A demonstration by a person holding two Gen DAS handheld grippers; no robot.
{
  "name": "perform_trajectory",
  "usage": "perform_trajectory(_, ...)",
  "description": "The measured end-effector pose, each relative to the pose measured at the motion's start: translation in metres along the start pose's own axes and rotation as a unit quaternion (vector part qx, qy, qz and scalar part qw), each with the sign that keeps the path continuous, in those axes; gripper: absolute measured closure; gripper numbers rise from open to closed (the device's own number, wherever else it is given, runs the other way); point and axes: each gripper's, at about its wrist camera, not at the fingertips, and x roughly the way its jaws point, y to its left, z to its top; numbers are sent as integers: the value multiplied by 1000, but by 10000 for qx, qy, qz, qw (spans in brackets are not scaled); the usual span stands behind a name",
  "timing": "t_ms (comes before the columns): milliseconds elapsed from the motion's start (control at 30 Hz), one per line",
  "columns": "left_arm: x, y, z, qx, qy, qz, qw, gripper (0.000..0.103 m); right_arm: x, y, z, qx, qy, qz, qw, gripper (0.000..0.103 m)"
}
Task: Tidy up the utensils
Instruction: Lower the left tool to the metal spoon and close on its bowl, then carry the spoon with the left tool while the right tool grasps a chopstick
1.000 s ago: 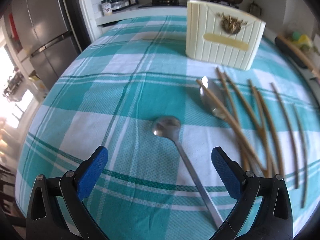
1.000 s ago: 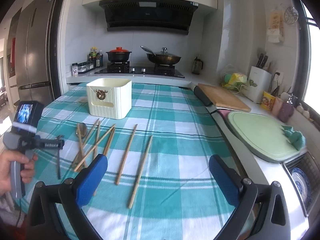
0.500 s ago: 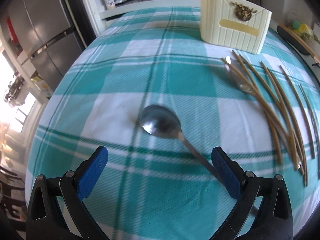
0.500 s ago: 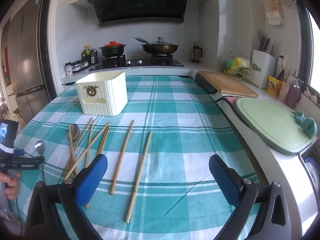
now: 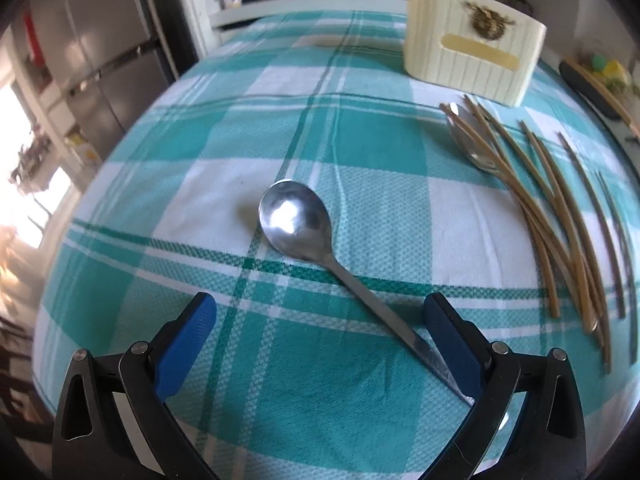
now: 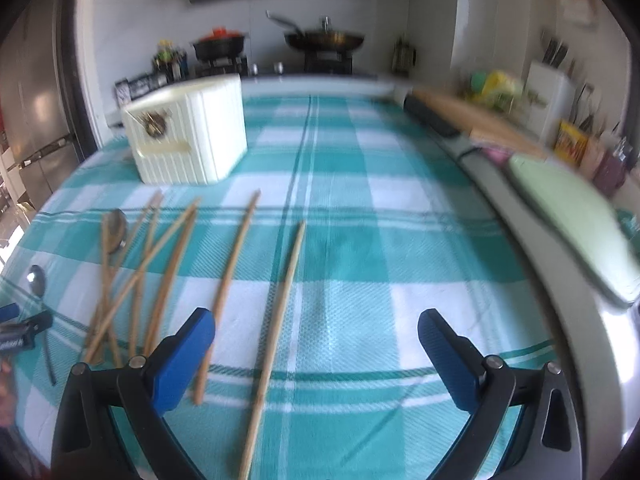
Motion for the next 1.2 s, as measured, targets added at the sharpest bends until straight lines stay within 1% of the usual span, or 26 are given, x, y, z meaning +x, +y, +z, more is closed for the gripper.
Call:
perform_trajectory(67, 0, 4, -1, 115, 26, -55, 9999, 0, 23, 3, 1, -84, 327, -109, 9994, 0)
perform_trajectory(133, 1, 15, -1, 201, 140, -217, 9995, 0, 41, 9, 0, -273, 639, -109, 9975, 1)
perform_trajectory(200, 1, 28, -2, 281, 233, -262, 9990, 0, 51, 11, -6, -452, 869, -163, 9951, 2)
perform_trajectory(333, 0, 62, -8, 374, 323, -194, 9986, 0, 44, 8, -14, -648, 895, -260, 9935, 2)
perform_trajectory(433, 1, 84, -9, 363, 421, -134, 9984, 0, 38, 1, -18, -703, 1033, -257, 9918, 3)
perform_trajectory(500, 0, 92, -7, 351, 455, -228, 9981, 0, 35, -5, -20, -704, 1163, -189, 9905, 5)
perform_trajectory(533, 0, 92, -6, 386, 473, -346, 9975, 0, 34, -7, -20, -695, 1212, -138, 9901, 6)
perform_trajectory(567, 0, 88, -4, 521, 515, -507, 9960, 0, 34, -9, -19, -694, 1287, -70, 9892, 8)
perform_trajectory(600, 1, 83, -3, 675, 560, -571, 9945, 0, 36, -9, -19, -693, 1334, -1, 9886, 9)
perform_trajectory(667, 7, 65, 4, 1138, 626, -690, 9891, 0, 39, -10, -16, -683, 1464, 175, 9867, 12)
perform_trajectory(700, 9, 58, 7, 1311, 605, -761, 9866, 1, 41, -11, -15, -658, 1529, 288, 9856, 16)
perform_trajectory(733, 13, 50, 13, 1476, 590, -818, 9839, 1, 44, -11, -12, -616, 1604, 419, 9842, 17)
perform_trajectory(767, 17, 46, 18, 1556, 593, -852, 9823, 1, 47, -10, -10, -622, 1638, 461, 9835, 19)
perform_trajectory(833, 23, 39, 30, 1695, 619, -1071, 9777, 5, 53, -5, -2, -816, 1675, 558, 9809, 23)
perform_trajectory(867, 27, 34, 37, 1783, 662, -1189, 9745, 10, 55, -3, 1, -858, 1695, 632, 9798, 29)
perform_trajectory(900, 30, 31, 42, 1834, 701, -1278, 9722, 11, 57, -1, 4, -896, 1721, 657, 9788, 32)
perform_trajectory(933, 33, 28, 47, 1889, 735, -1395, 9693, 13, 61, 3, 10, -966, 1752, 665, 9775, 32)
perform_trajectory(967, 35, 25, 52, 1944, 754, -1455, 9671, 18, 65, 8, 15, -1042, 1759, 676, 9765, 36)
perform_trajectory(1000, 36, 23, 56, 2006, 764, -1503, 9651, 26, 69, 11, 20, -1092, 1766, 695, 9757, 40)
perform_trajectory(1033, 35, 20, 58, 2060, 770, -1539, 9633, 32, 76, 15, 27, -1127, 1788, 706, 9748, 42)
perform_trajectory(1067, 34, 18, 63, 2128, 754, -1559, 9616, 51, 82, 18, 35, -1096, 1812, 721, 9747, 50)
perform_trajectory(1100, 32, 16, 65, 2156, 755, -1570, 9608, 67, 86, 18, 40, -1058, 1806, 717, 9752, 68)
perform_trajectory(1133, 33, 15, 68, 2126, 720, -1582, 9616, 68, 92, 20, 48, -1002, 1800, 668, 9763, 77)
perform_trajectory(1167, 33, 15, 69, 2097, 749, -1625, 9613, 68, 96, 20, 56, -946, 1793, 613, 9773, 93)
perform_trajectory(1200, 34, 16, 70, 2055, 725, -1666, 9617, 68, 99, 19, 59, -878, 1811, 650, 9774, 96)
